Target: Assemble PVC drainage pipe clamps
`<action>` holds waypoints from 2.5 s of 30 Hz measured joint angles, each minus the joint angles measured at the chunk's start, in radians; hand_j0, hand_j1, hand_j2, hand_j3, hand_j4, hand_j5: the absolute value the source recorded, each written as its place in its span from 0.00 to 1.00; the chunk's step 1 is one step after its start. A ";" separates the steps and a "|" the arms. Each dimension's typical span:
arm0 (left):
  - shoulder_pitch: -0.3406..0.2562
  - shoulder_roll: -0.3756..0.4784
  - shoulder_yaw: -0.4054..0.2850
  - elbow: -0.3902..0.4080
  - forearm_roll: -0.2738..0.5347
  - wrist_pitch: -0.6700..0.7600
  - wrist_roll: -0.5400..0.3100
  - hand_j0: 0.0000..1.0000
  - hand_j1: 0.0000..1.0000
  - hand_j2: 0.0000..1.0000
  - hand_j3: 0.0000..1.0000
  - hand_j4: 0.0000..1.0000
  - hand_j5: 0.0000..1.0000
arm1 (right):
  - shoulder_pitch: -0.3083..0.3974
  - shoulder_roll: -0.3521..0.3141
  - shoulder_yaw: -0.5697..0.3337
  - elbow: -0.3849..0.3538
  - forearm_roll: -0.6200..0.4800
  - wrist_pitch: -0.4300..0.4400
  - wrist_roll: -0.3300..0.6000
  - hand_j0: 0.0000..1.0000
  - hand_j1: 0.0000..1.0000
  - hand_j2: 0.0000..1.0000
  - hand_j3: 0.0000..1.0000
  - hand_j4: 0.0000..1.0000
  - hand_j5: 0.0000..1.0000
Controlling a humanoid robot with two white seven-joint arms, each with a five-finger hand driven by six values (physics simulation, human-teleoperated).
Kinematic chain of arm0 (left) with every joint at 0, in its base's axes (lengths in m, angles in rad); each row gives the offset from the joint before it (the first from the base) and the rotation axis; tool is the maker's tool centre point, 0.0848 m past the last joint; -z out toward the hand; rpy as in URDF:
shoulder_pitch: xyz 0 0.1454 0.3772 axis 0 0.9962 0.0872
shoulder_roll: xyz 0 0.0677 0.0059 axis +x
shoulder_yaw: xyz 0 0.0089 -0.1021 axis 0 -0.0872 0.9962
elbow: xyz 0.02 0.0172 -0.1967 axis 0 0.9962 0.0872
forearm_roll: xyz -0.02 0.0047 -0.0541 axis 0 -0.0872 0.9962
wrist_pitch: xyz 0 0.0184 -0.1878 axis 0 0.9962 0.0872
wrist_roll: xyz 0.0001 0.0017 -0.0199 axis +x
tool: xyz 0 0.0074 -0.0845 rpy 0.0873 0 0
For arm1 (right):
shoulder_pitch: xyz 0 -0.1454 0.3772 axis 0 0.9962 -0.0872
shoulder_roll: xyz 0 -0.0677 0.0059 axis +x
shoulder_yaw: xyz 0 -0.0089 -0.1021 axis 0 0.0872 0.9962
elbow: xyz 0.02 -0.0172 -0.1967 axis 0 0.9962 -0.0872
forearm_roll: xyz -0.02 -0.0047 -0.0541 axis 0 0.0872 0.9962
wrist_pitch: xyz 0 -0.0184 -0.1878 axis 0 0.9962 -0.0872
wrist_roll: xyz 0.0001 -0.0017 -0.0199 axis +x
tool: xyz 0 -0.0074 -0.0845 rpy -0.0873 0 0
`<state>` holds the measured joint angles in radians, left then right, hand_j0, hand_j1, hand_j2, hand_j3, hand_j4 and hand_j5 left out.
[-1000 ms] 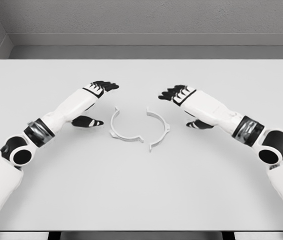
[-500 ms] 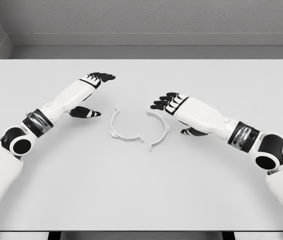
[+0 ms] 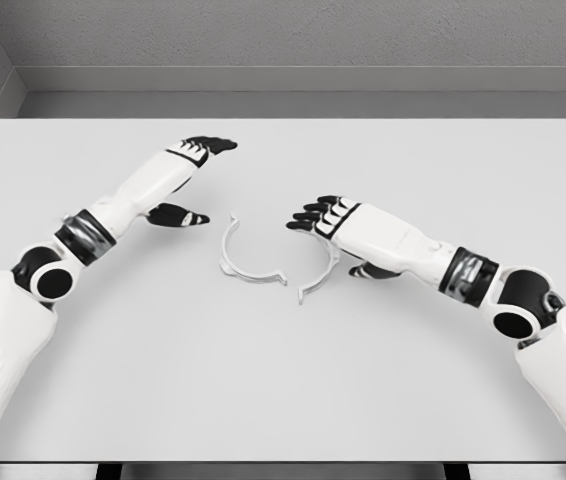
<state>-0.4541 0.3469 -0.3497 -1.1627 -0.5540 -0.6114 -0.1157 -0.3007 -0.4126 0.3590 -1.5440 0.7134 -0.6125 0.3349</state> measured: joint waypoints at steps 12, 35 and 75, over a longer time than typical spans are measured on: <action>0.000 -0.008 -0.001 0.010 -0.001 0.000 0.000 1.00 1.00 1.00 1.00 1.00 1.00 | -0.037 0.031 0.034 0.056 0.002 0.000 0.000 1.00 1.00 1.00 1.00 1.00 1.00; -0.002 -0.043 -0.028 0.062 -0.008 0.000 0.000 1.00 1.00 1.00 1.00 1.00 1.00 | 0.123 -0.045 -0.369 -0.003 -0.006 -0.001 0.054 1.00 1.00 1.00 1.00 1.00 1.00; 0.012 -0.104 -0.040 0.055 -0.022 0.000 0.000 1.00 1.00 1.00 1.00 1.00 1.00 | 0.187 -0.080 -0.509 0.002 -0.010 0.000 0.056 1.00 1.00 1.00 1.00 1.00 1.00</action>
<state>-0.4418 0.2426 -0.3901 -1.1075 -0.5763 -0.6113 -0.1161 -0.1135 -0.4924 -0.1504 -1.5424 0.7037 -0.6129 0.3914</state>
